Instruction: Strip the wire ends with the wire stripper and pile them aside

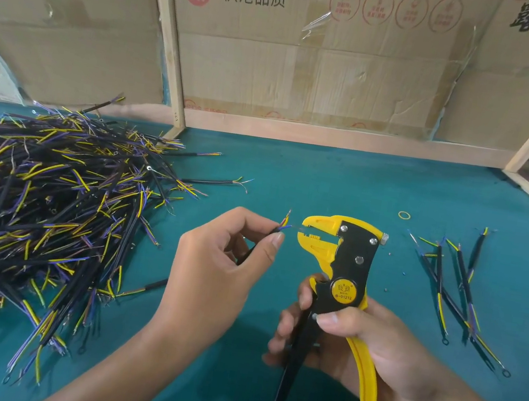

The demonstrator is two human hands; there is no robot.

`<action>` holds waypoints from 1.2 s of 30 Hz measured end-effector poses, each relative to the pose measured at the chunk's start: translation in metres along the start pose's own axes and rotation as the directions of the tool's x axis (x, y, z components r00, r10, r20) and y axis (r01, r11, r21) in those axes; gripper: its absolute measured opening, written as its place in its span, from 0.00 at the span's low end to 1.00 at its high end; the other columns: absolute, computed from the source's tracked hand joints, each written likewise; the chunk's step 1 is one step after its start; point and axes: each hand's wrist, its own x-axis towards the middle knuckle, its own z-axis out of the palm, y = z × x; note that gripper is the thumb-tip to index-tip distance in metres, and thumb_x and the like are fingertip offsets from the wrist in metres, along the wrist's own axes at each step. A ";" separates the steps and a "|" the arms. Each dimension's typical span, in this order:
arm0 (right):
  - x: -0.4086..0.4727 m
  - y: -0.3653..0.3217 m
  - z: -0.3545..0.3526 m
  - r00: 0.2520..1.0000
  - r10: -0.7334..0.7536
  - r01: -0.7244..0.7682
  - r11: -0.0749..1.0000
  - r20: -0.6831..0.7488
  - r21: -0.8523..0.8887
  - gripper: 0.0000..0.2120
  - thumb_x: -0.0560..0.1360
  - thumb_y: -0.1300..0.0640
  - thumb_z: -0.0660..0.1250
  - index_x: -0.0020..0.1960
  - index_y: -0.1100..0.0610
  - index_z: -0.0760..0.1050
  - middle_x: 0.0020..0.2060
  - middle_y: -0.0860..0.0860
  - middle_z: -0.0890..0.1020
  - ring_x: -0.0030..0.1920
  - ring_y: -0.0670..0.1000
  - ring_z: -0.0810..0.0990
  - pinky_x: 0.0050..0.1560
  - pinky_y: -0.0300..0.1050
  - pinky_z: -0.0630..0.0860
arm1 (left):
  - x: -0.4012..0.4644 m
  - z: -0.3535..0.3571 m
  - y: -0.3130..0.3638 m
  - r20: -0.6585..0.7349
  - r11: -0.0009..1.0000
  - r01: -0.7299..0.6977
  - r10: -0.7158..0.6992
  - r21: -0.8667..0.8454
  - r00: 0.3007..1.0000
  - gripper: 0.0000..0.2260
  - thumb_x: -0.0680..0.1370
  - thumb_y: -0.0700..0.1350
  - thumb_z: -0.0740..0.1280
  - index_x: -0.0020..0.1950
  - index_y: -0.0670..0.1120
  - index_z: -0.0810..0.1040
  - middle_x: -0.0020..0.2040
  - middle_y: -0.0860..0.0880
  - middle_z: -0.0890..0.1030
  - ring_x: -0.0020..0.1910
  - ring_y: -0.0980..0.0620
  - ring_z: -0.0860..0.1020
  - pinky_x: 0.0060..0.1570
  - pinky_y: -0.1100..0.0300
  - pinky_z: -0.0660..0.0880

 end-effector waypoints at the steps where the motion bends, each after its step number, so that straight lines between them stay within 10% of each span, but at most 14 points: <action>1: 0.000 0.000 0.000 1.000 0.002 -0.002 1.000 0.004 0.001 0.08 0.75 0.64 0.66 0.54 0.61 0.77 0.49 0.66 0.80 0.53 0.67 0.81 0.61 0.67 0.74 | 0.000 0.000 0.000 -0.003 1.000 0.000 0.000 0.000 1.000 0.01 0.75 0.51 0.71 0.44 0.57 0.82 0.30 0.47 0.76 0.27 0.57 0.66 0.27 0.67 0.64; 12: -0.002 -0.001 0.006 0.976 -0.108 0.071 0.979 -0.188 -0.191 0.09 0.69 0.57 0.71 0.48 0.59 0.80 0.40 0.63 0.79 0.42 0.63 0.79 0.49 0.57 0.79 | 0.000 -0.002 0.008 -0.067 0.957 -0.093 0.116 0.273 0.991 0.07 0.77 0.41 0.73 0.43 0.53 0.81 0.31 0.67 0.74 0.28 0.61 0.69 0.30 0.76 0.62; 36: -0.002 0.004 0.008 0.979 -0.106 0.043 0.943 -0.176 -0.329 0.08 0.72 0.53 0.70 0.46 0.57 0.79 0.37 0.59 0.79 0.39 0.59 0.79 0.45 0.53 0.79 | -0.008 0.005 0.008 0.017 0.976 -0.105 0.104 0.193 0.994 0.06 0.76 0.43 0.72 0.44 0.55 0.82 0.30 0.63 0.74 0.26 0.59 0.66 0.29 0.73 0.61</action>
